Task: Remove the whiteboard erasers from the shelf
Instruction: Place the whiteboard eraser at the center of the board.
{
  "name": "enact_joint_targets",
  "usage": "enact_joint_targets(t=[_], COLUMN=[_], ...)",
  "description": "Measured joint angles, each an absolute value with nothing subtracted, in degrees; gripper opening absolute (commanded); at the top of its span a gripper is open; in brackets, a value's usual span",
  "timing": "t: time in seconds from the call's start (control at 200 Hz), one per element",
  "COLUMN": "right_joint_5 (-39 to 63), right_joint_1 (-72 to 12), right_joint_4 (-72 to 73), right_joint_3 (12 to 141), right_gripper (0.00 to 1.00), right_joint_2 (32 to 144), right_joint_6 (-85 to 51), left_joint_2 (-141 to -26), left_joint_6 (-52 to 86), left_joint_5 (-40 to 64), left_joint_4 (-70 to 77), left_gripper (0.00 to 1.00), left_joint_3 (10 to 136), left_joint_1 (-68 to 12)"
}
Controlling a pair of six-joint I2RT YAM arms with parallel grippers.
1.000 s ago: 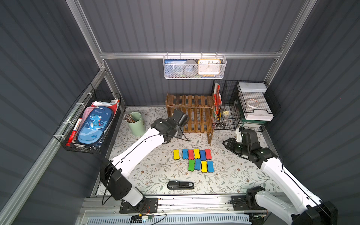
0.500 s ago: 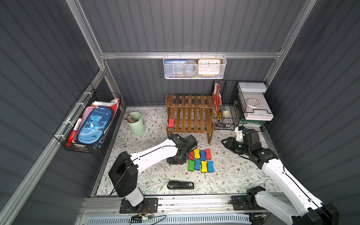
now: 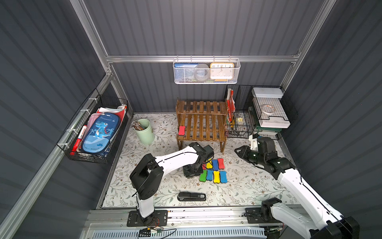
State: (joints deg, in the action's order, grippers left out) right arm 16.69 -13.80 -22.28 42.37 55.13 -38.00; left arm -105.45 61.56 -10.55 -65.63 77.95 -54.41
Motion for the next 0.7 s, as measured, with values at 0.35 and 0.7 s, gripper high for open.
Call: enact_joint_targets(t=[0.35,0.7], right_joint_5=[16.27,15.38], right_joint_1=[-13.8,-13.74], right_joint_4=[-22.31,-22.35], right_joint_3=[42.37,42.37], right_gripper=[0.37,0.37], right_joint_2=[54.48,53.8], right_joint_6=[-37.89,-37.82], left_joint_2=[-111.11,-114.83], left_joint_6=[61.65,61.12], left_joint_5=[-9.45,-9.1], left_joint_4=[-65.8,-66.24], left_gripper=[0.0,0.22], left_joint_3=[82.67,84.64], left_joint_1=[-54.87,-54.89])
